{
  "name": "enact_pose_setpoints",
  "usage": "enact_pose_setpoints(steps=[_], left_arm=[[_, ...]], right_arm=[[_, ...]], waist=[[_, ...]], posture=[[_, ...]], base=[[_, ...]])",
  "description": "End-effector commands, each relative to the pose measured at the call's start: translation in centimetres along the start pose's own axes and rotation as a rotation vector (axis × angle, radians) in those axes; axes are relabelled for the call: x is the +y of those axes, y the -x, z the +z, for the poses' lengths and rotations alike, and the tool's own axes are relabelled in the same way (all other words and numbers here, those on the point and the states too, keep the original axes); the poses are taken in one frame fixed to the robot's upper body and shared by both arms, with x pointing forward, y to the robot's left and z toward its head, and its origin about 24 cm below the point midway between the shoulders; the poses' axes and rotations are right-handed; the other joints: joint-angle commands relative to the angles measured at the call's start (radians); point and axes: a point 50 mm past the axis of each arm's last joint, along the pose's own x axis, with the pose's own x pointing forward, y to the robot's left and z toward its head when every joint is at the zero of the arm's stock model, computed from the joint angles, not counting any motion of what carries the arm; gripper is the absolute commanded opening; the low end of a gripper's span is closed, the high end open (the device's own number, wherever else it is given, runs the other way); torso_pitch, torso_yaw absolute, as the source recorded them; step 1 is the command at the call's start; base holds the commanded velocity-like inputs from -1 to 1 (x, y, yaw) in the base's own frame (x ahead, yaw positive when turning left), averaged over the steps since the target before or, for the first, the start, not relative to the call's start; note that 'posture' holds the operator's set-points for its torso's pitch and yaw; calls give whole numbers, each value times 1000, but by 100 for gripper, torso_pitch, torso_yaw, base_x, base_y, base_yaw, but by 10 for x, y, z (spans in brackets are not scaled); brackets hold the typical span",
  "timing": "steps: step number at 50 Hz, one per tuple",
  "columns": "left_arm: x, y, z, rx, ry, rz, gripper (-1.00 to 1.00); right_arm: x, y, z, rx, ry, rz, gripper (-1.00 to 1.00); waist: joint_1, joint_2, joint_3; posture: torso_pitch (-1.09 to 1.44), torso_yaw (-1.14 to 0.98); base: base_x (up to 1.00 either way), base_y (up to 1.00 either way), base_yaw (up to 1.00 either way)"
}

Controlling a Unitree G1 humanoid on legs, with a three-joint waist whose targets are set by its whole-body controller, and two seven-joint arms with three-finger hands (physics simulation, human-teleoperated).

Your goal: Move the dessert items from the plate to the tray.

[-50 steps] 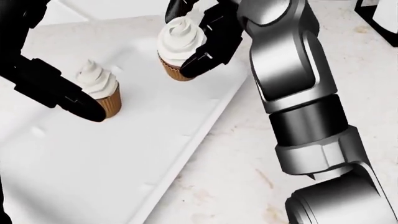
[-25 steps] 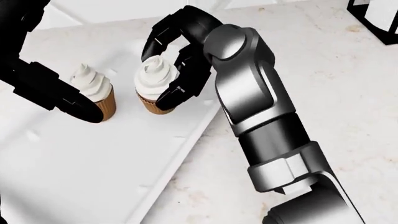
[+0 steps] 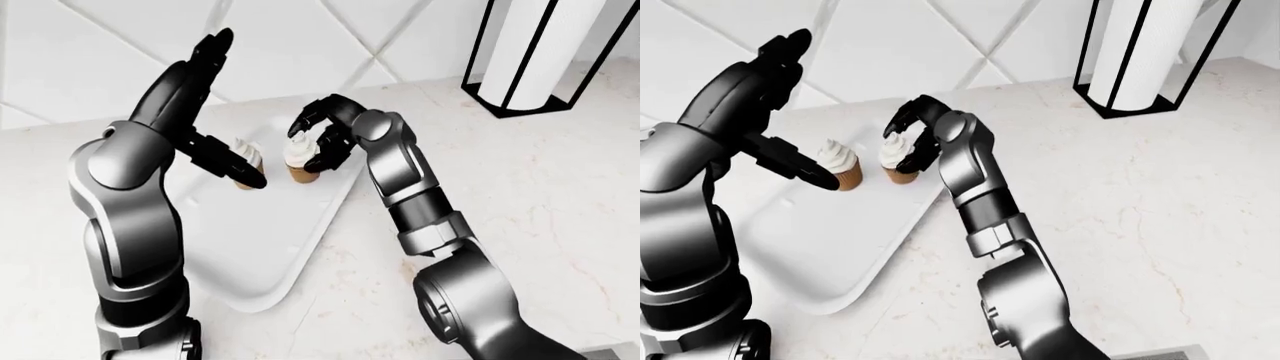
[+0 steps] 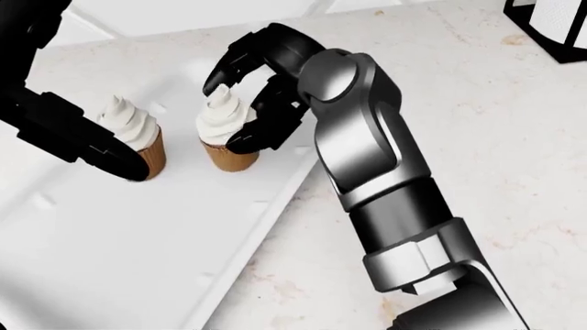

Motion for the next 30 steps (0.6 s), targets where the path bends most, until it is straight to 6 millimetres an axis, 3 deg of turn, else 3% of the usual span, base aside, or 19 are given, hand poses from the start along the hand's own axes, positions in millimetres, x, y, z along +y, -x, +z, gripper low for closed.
enact_pose_setpoints(steps=[1, 3, 11, 18, 24, 30], left_arm=[[-6, 3, -5, 4, -4, 2, 100], [-5, 3, -5, 4, -5, 2, 100], [-5, 3, -7, 6, -4, 3, 100], [-3, 3, -6, 4, -8, 4, 100], [10, 7, 0, 10, -27, 21, 100], [29, 14, -1, 28, -58, 49, 100]], right_arm=[[-12, 7, 23, -84, 39, -51, 20], [-12, 7, 23, -83, 43, -50, 40], [-16, 11, 26, -88, 48, -54, 61], [-36, 30, 41, -111, 67, -80, 58], [-82, 77, 49, -146, 67, -166, 55], [-128, 131, 21, -139, 6, -291, 62]], waist=[[12, -20, -16], [12, -20, -16], [11, -20, -15], [12, -21, -12], [16, -27, 3], [21, -36, 22]], posture=[[0, 0], [0, 0], [0, 0], [0, 0], [0, 0], [0, 0]], base=[[0, 0, 0], [0, 0, 0], [0, 0, 0], [0, 0, 0], [0, 0, 0], [0, 0, 0]])
